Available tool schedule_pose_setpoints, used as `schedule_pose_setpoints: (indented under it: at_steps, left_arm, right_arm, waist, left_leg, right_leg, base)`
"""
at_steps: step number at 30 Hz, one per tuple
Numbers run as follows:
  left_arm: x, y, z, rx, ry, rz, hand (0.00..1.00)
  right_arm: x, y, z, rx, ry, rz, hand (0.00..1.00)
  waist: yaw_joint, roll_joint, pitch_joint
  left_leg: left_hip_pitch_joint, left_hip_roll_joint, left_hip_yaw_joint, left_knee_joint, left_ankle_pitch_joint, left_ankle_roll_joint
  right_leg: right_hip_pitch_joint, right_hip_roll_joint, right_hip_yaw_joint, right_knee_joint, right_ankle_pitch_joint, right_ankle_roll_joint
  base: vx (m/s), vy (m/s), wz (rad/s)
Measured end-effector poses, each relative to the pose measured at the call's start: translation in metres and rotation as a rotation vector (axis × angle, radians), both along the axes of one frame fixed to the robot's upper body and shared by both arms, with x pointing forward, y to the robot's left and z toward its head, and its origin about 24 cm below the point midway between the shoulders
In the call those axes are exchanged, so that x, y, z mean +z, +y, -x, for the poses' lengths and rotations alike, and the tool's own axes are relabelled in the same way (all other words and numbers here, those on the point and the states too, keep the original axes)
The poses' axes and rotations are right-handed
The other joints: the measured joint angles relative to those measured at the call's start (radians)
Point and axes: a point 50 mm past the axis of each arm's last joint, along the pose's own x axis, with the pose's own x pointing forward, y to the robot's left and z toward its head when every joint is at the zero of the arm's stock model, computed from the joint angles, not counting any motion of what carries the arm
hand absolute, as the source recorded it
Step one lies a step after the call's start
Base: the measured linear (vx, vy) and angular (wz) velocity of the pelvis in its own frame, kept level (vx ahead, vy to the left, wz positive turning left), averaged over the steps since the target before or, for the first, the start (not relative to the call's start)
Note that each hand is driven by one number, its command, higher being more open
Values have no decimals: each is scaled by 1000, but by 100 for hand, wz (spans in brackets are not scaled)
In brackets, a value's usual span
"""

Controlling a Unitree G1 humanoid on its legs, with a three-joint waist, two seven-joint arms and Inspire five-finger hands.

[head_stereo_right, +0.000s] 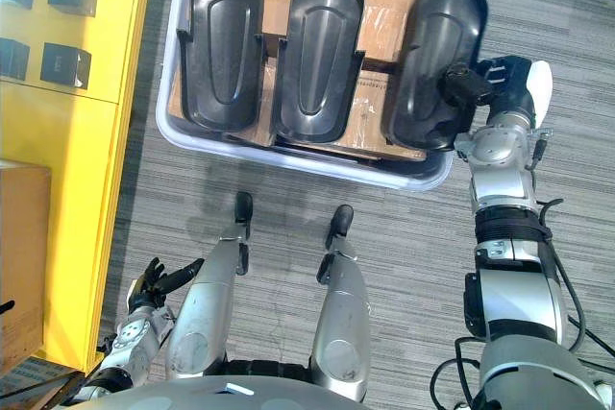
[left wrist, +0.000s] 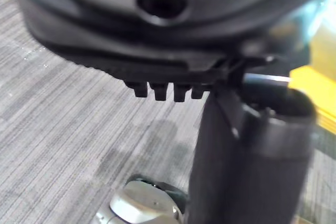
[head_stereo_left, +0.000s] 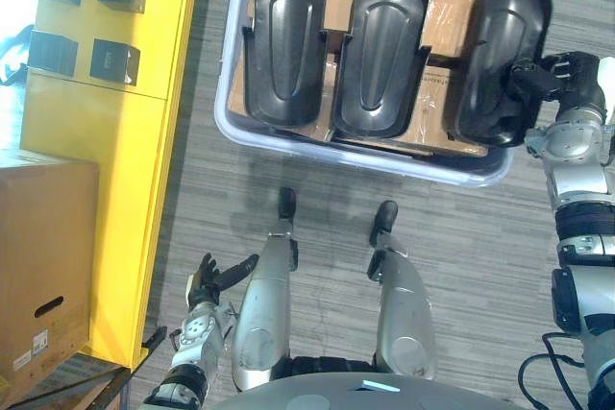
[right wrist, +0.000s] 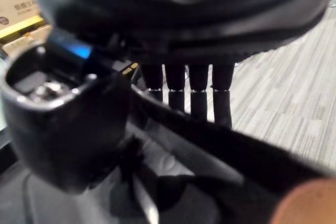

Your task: Walk over and take three plastic housings, then place them on the shelf

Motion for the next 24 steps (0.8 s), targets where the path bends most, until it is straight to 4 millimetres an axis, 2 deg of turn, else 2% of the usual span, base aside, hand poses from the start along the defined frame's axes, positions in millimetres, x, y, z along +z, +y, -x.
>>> schedule_pose_setpoints:
  at_steps: [8, 13, 17, 24]
  left_arm:
    - [0, -1, -1, -14, 2, -6, 100]
    - [1, 0, -3, -14, -1, -6, 100]
    - [2, 0, -5, -11, 3, -9, 100]
    - [7, 3, -9, 22, -23, -42, 100]
  right_arm:
    - [-15, 4, -1, 6, 75, 41, 0]
    - [-27, 3, 4, 14, 98, 48, 0]
    - [-38, 10, 5, 27, 92, 40, 0]
    - [-39, 14, 12, 14, 48, 108, 0]
  waist:
    - [4, 0, 0]
    - [9, 0, 0]
    - [8, 0, 0]
    - [9, -11, 3]
  left_leg:
    - [12, 0, -4, 8, 0, 0]
    - [-14, 15, -18, 78, -33, -5]
    - [-22, 17, -20, 106, -41, -5]
    - [22, 22, -17, 93, -39, -5]
  right_leg:
    - [16, -1, -6, 7, -4, -4]
    - [4, 1, -14, 74, -38, -7]
    - [-5, 0, -10, 104, -47, -6]
    - [39, 4, -12, 92, -46, -5]
  base:
    - [-5, 3, 2]
    - [-35, -8, 5]
    - [-19, -4, -1]
    - [4, -2, 0]
